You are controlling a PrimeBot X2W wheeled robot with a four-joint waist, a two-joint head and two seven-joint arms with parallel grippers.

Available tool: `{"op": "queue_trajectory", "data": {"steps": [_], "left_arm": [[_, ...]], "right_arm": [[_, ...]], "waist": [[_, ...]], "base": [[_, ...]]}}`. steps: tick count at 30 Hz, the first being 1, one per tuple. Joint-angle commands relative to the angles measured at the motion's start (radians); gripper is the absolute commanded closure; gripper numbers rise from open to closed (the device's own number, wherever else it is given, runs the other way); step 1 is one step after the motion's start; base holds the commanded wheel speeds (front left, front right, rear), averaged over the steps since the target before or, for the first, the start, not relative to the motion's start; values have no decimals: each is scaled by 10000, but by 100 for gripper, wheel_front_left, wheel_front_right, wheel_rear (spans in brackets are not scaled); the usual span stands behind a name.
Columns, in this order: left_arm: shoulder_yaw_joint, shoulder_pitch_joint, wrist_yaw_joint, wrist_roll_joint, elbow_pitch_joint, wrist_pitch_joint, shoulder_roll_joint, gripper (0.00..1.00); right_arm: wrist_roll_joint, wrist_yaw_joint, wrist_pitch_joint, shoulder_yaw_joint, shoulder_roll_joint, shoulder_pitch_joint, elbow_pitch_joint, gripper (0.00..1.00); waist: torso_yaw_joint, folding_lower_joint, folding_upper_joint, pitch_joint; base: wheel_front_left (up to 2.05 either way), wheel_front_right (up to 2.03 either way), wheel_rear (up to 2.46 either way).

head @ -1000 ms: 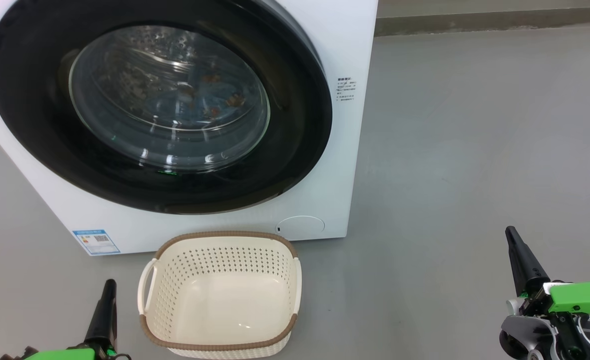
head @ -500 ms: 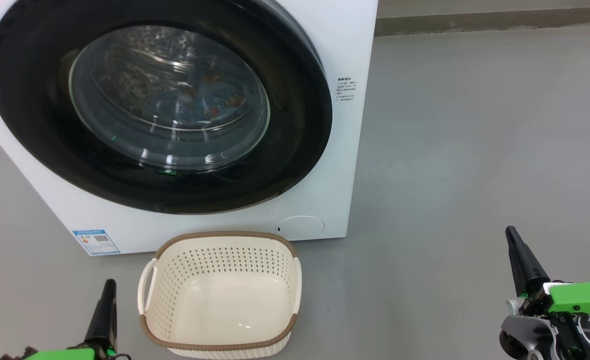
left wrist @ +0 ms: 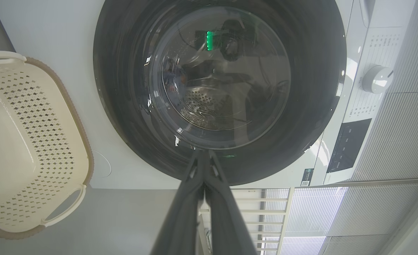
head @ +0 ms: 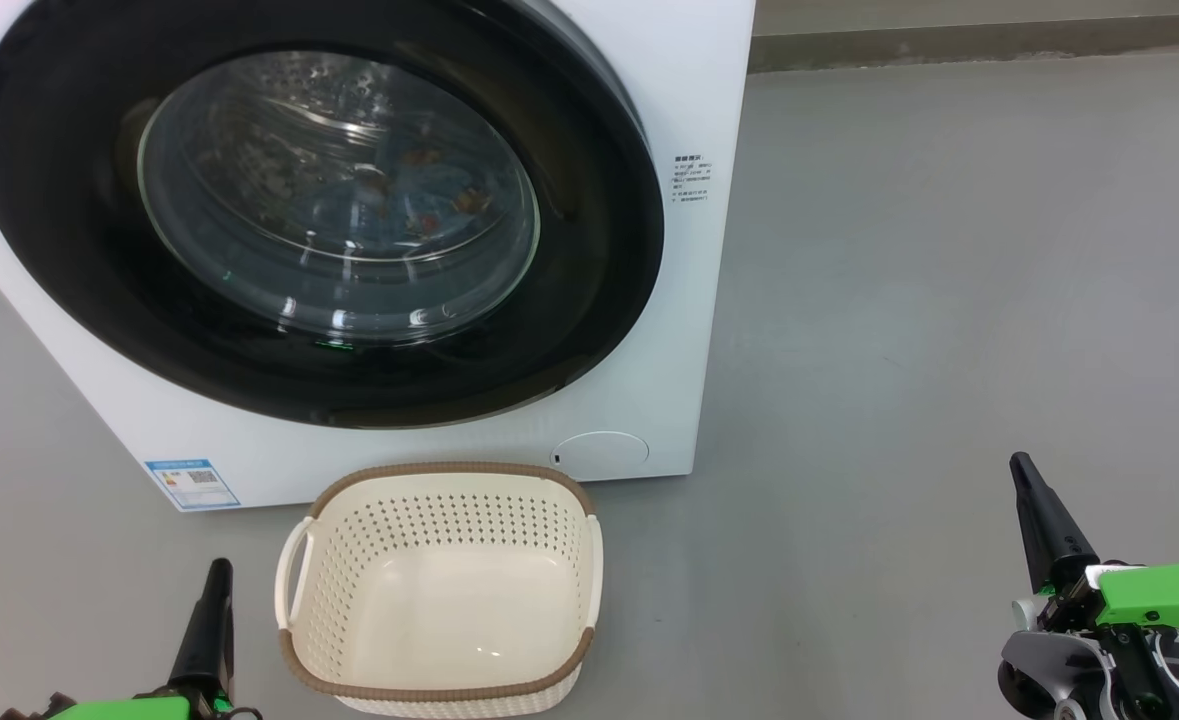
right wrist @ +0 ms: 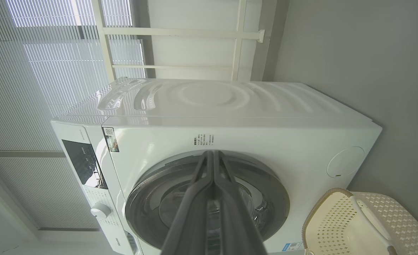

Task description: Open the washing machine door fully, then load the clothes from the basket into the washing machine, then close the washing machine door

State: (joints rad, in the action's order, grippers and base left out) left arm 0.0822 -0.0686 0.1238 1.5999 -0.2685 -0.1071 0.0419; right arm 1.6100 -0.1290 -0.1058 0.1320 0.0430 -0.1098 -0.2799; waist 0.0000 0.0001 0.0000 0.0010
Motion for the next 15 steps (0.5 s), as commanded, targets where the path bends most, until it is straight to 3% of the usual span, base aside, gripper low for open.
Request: {"op": "queue_trajectory", "data": {"steps": [1,15], "left_arm": [[333,-453,69,73,184,-72,84,100],[333,-453,69,73,184,-72,84,100]], "right_arm": [[-12,-17,-70,-184,85,-37,304,100],[-14,-17,-72,-182,84,-38,304,100]], "waist": [[0,0,0,0],[0,0,0,0]], "base": [[0,0,0],[0,0,0]]}}
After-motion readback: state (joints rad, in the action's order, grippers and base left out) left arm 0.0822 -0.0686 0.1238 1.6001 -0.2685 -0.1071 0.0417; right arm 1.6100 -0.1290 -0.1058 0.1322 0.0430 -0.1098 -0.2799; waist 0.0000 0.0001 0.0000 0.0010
